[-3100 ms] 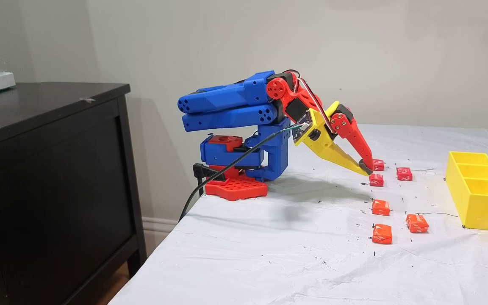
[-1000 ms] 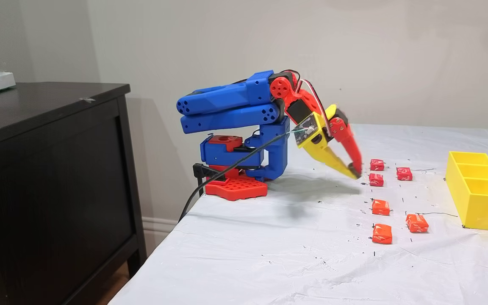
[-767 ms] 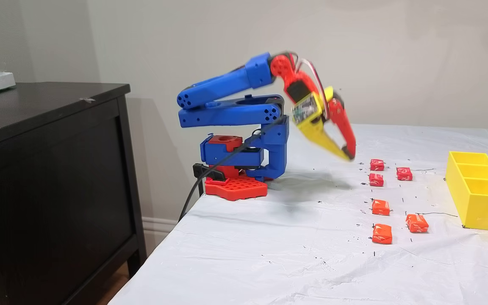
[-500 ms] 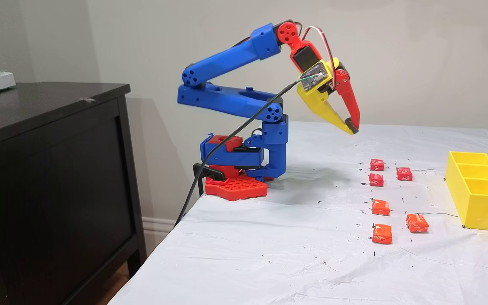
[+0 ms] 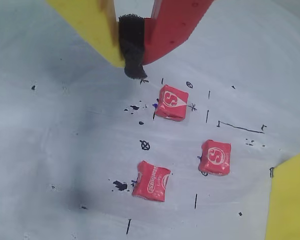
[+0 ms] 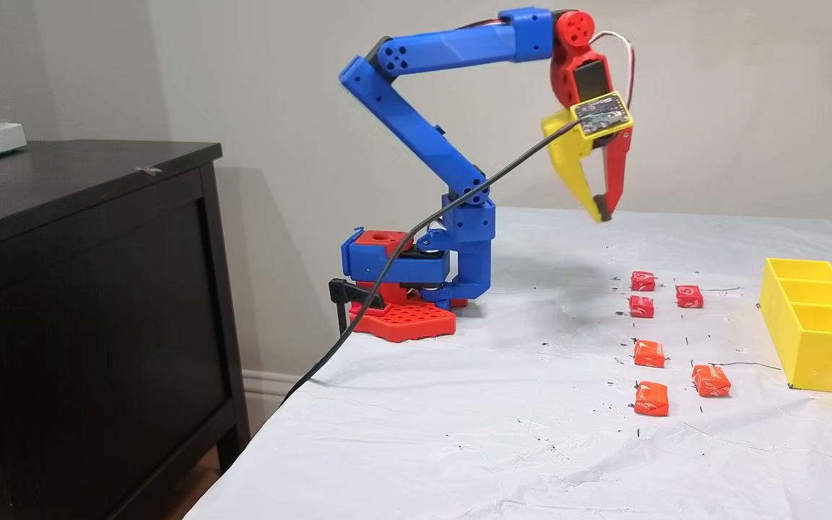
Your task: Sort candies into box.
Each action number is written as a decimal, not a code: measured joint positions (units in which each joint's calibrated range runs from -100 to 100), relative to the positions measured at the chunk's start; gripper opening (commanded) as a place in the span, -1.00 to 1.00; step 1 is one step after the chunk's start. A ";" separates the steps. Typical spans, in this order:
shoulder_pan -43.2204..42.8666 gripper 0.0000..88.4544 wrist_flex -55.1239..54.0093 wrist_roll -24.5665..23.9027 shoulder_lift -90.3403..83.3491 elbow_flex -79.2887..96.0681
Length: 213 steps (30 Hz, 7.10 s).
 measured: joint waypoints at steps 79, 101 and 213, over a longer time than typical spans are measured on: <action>-3.90 -1.00 -16.59 0.88 43.15 -10.27; 10.69 -1.00 -25.95 1.90 17.60 -10.44; 8.04 -0.51 -9.21 5.27 47.29 -23.44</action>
